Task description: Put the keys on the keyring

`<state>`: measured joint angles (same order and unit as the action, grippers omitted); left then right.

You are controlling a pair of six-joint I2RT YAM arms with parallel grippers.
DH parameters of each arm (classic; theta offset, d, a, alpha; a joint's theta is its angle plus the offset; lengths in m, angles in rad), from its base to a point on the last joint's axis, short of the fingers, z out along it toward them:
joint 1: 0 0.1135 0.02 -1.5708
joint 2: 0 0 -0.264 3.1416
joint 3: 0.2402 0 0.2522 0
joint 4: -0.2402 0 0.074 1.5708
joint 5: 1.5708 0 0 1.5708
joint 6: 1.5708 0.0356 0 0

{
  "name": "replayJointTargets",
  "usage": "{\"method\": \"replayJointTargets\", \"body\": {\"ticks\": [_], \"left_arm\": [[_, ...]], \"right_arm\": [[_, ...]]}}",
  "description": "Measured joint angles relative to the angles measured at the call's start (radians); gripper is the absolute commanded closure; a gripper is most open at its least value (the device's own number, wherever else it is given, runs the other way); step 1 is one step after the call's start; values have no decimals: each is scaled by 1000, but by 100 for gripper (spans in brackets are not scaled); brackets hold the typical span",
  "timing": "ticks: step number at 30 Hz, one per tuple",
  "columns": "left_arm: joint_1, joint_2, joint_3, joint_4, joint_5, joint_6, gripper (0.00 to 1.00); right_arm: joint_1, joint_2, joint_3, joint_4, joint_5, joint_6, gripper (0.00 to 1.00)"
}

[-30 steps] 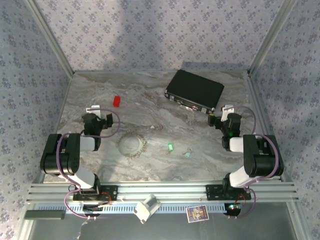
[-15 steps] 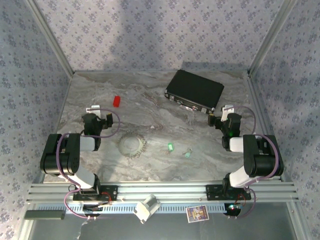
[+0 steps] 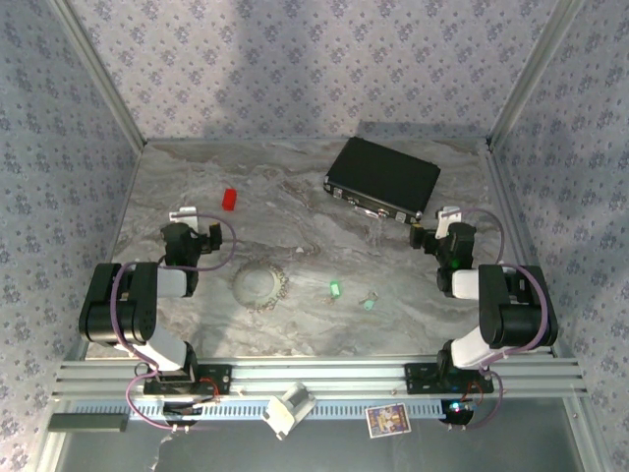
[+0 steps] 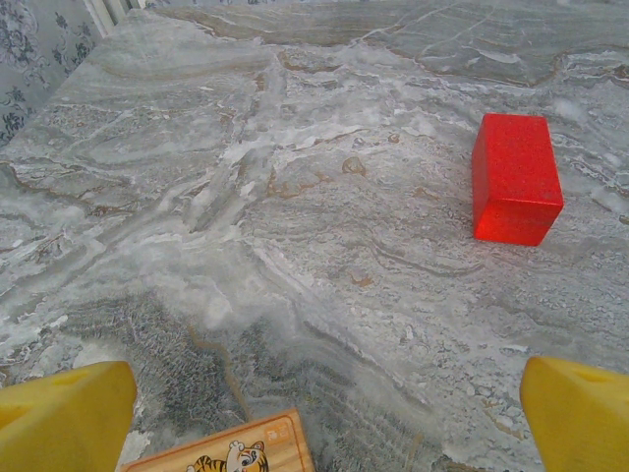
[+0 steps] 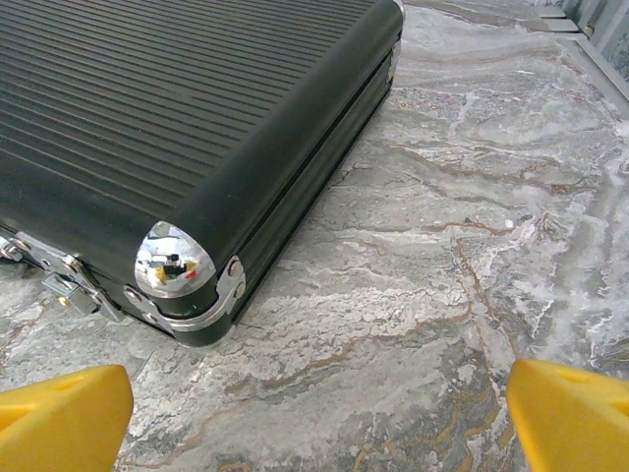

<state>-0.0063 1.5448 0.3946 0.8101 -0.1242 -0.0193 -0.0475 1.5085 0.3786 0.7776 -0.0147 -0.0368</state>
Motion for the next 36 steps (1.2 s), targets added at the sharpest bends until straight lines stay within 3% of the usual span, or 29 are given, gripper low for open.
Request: {"method": "replayJointTargets", "body": {"ticks": [9,13,16,18,20,27,36], "left_arm": [[0,-287,118,-303,32,-43,0],[0,-393,173,-426,116,-134,2],[-6,-426,203,-533,192,-218,3],[-29,-433,218,-608,220,-265,3],[-79,-432,227,-681,243,-309,4],[-332,-446,228,-951,232,-458,8],[-435,-712,161,-1235,108,-703,30]], "right_arm": [[23,-407,115,-381,6,78,1],[42,-517,140,-536,-10,240,10],[66,-546,152,-692,-56,363,21],[97,-550,167,-791,-102,410,23],[163,-551,191,-893,-124,443,26],[548,-563,233,-1116,-121,526,29],[803,-422,275,-1175,-63,614,33]]}}
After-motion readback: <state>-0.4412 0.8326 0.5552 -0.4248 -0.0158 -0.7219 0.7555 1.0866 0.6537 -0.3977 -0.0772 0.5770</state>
